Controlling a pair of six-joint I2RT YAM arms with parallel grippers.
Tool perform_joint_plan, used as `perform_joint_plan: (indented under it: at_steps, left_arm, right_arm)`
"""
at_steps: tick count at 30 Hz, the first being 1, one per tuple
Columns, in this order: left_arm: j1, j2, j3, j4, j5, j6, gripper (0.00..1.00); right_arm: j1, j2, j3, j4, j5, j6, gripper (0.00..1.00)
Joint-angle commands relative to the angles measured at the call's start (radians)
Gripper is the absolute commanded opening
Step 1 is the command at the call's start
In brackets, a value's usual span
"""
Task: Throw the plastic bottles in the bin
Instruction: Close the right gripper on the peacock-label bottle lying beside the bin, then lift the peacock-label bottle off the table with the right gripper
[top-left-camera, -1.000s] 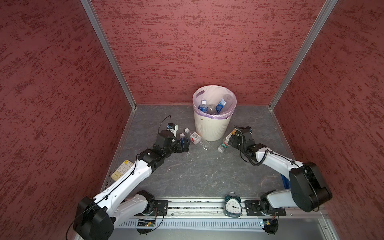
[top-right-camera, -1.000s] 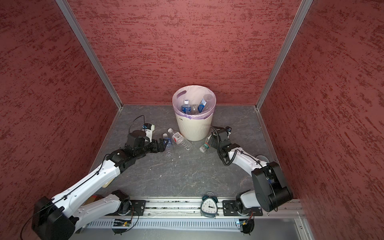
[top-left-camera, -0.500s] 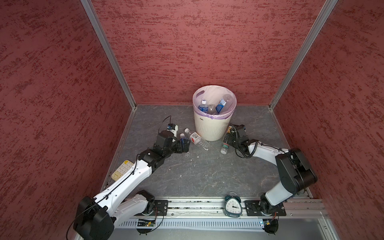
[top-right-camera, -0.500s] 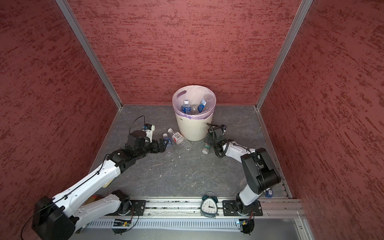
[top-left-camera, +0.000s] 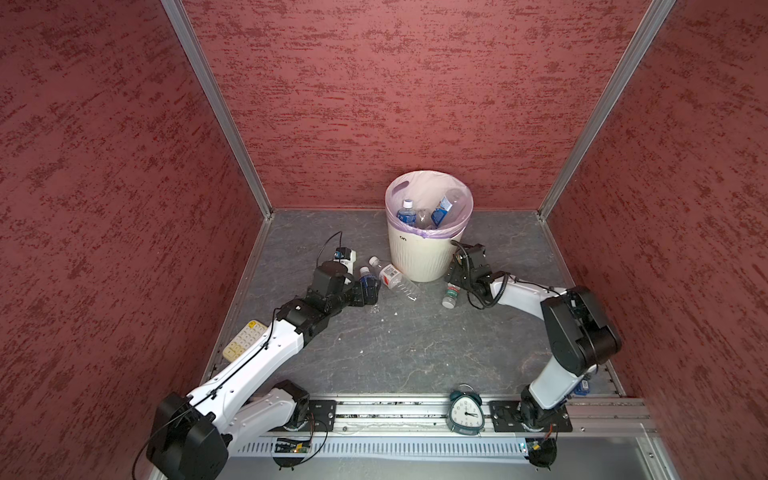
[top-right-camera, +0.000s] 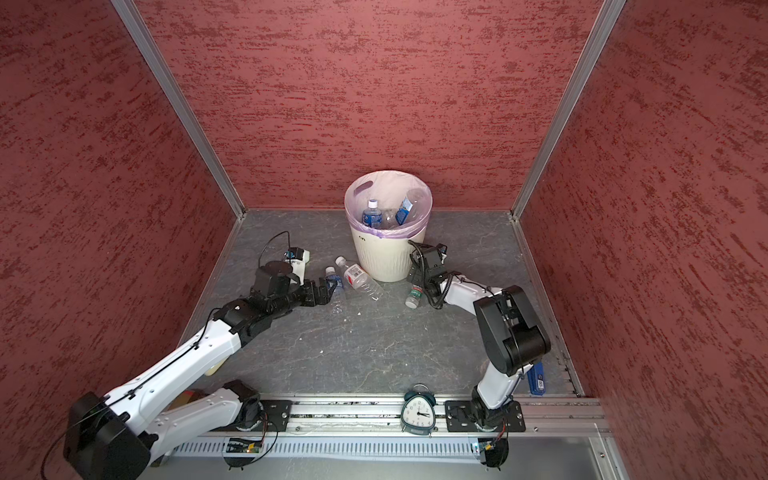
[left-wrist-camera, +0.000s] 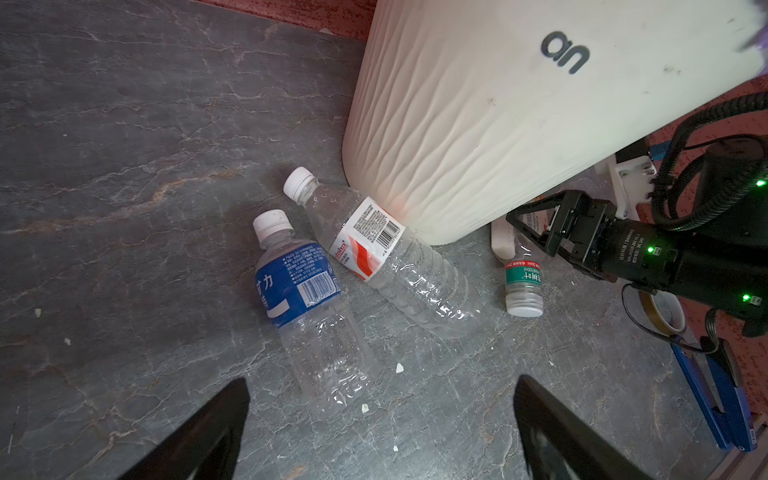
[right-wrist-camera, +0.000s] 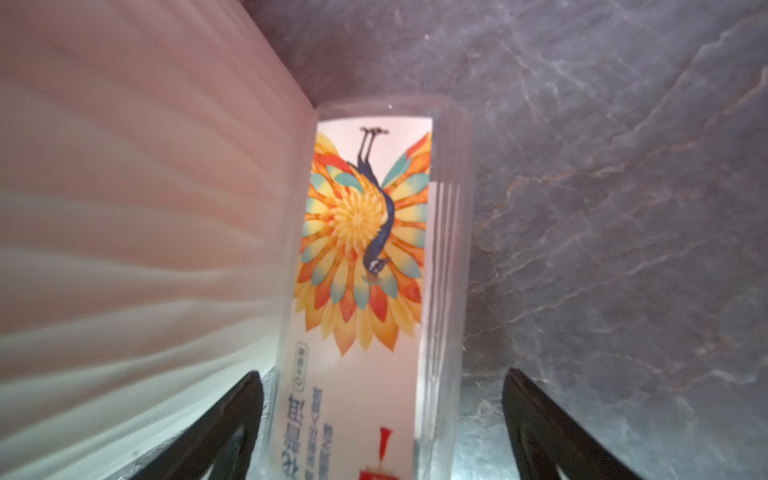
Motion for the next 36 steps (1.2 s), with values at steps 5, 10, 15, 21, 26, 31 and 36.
perform_joint_plan:
  at_steps: [5, 10, 15, 21, 26, 31, 36]
  left_arm:
    - [0.005, -0.009, -0.014, -0.004, 0.006, 0.004, 0.99]
    - [0.005, -0.005, -0.025, 0.008, 0.011, 0.0, 0.99]
    - [0.005, 0.009, -0.032, 0.018, 0.015, -0.004, 0.99]
    - [0.006, 0.044, -0.034, 0.025, 0.042, -0.005, 0.99]
    - [0.006, 0.07, -0.04, 0.038, 0.06, -0.011, 0.99]
    - [0.005, 0.083, -0.041, 0.054, 0.067, -0.013, 0.99]
    - [0.004, 0.113, -0.036, 0.063, 0.085, -0.017, 1.0]
  right_arm:
    - [-0.001, -0.027, -0.008, -0.053, 0.114, -0.043, 0.71]
    - [-0.004, -0.045, -0.015, -0.063, 0.132, -0.066, 0.69]
    - [-0.004, -0.035, -0.01, -0.072, 0.115, -0.071, 0.67]
    - [-0.004, -0.072, -0.046, -0.064, 0.108, -0.077, 0.52]
    - [-0.004, -0.155, -0.093, -0.06, 0.101, -0.088, 0.43]
    - [-0.004, -0.304, -0.143, -0.077, 0.093, -0.101, 0.43]
    - [0.003, -0.451, -0.179, -0.128, 0.086, -0.116, 0.4]
